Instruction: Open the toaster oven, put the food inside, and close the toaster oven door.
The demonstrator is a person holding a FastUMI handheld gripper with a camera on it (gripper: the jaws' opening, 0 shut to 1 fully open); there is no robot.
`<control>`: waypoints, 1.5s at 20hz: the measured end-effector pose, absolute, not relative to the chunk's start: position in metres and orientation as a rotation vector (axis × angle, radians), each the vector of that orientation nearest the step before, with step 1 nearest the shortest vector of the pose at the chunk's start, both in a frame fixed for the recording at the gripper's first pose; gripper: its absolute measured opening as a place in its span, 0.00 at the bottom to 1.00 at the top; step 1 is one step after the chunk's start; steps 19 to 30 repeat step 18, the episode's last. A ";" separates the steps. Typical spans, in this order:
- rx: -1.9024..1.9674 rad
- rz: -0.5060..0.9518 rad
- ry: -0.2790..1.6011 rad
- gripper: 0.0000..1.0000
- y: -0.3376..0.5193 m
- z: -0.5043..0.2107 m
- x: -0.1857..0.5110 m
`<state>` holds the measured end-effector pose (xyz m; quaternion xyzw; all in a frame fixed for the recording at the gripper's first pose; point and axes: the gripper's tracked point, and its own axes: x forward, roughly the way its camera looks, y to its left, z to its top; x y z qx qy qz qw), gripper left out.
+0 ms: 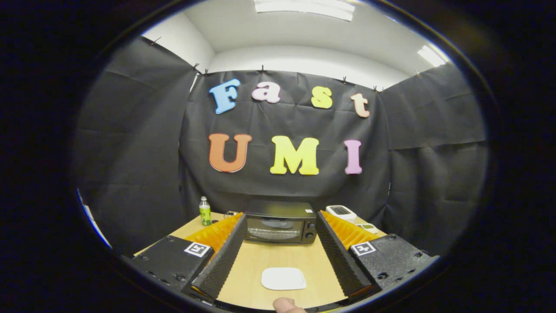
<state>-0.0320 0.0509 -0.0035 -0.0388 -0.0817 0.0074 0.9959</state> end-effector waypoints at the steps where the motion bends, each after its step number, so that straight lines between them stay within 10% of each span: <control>1: -0.068 0.026 -0.162 1.00 0.051 -0.009 -0.038; 30: -0.022 0.064 -0.177 1.00 0.032 -0.032 -0.044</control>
